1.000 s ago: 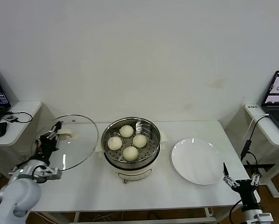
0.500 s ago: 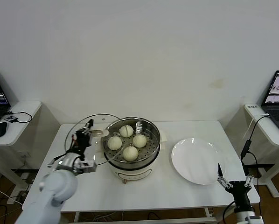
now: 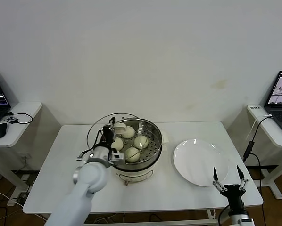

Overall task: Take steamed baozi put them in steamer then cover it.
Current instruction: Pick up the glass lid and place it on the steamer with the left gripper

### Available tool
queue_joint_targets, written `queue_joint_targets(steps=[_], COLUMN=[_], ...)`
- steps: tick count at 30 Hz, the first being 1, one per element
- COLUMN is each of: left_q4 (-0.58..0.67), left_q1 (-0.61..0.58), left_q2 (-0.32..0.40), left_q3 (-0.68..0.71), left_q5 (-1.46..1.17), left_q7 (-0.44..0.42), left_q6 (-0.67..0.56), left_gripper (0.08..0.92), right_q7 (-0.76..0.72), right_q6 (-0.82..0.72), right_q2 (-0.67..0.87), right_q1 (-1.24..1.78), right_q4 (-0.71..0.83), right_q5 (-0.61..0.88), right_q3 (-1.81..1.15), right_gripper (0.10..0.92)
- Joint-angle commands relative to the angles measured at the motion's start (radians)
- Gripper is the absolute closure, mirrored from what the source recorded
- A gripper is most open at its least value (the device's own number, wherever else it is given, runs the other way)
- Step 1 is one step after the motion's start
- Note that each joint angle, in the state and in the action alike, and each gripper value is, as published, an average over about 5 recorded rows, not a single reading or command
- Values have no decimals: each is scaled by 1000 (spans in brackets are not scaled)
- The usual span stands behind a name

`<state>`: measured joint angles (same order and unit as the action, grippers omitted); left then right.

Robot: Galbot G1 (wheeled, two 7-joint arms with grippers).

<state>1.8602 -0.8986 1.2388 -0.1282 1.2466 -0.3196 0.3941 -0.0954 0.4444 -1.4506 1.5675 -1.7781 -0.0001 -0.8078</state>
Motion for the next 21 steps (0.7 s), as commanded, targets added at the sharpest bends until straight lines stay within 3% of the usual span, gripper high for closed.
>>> queue_joint_targets(steps=[1,21], left_q4=[-88,-147], left_q1=[76,50], left_q2=[127,190], left_q3=[71,77], left_q5=[103,163], left_q7=[-51,-37], left_q6=[39,13], left_gripper=[844,844], right_q7=[3,-1], right_q6=[11,27], right_q2=[-11,0], right_q1=[-1,5], right_q4=[31,49], right_q5=[-39,-43], right_q3=[9,5], right_gripper=[203,203])
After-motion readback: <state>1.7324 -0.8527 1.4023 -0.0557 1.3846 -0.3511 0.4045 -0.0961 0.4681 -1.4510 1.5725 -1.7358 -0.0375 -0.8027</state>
